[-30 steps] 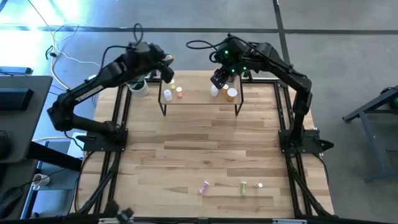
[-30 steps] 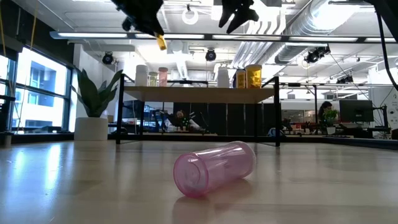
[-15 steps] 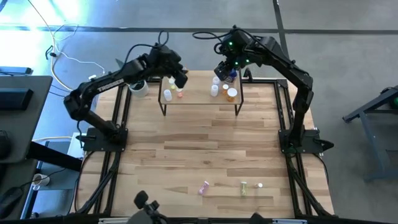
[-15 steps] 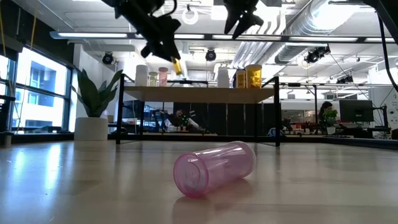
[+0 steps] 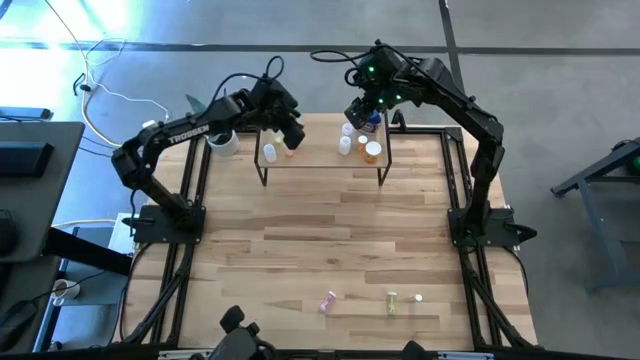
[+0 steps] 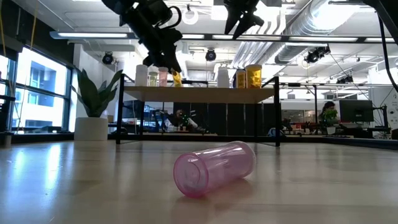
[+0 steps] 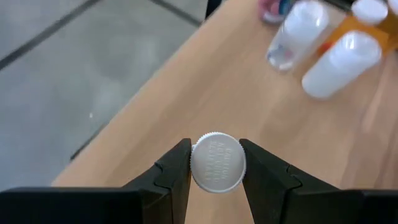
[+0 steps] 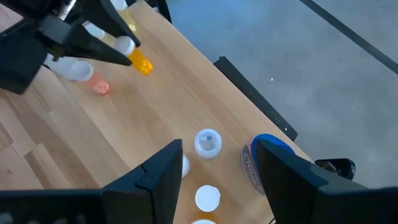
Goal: Pick and place medicine bottles onto shelf by color
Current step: Put the small orange pill bottle on the shelf
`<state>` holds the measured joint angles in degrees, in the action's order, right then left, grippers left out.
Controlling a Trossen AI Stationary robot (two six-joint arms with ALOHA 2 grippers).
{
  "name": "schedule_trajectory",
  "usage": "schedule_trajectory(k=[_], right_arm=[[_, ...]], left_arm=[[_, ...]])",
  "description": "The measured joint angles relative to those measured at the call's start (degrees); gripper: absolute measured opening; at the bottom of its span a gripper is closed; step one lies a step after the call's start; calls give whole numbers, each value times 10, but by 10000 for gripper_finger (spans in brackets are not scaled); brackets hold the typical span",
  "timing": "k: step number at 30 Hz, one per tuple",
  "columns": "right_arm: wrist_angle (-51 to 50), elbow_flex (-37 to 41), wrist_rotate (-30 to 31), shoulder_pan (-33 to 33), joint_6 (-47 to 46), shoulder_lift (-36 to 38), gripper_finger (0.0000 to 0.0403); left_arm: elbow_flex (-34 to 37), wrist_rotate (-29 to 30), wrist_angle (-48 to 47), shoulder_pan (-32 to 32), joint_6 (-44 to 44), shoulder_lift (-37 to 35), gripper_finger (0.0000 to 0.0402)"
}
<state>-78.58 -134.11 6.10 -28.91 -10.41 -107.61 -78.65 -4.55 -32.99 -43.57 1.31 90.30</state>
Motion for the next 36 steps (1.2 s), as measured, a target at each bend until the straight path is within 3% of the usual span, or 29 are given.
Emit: schedule_trajectory(k=[9, 36], right_arm=[[0, 0, 0, 0, 0, 0, 192], [1, 0, 0, 0, -2, 0, 192]], left_arm=[[-69, 5, -72, -19, -30, -2, 115], [-68, 2, -105, -20, -30, 48, 115]])
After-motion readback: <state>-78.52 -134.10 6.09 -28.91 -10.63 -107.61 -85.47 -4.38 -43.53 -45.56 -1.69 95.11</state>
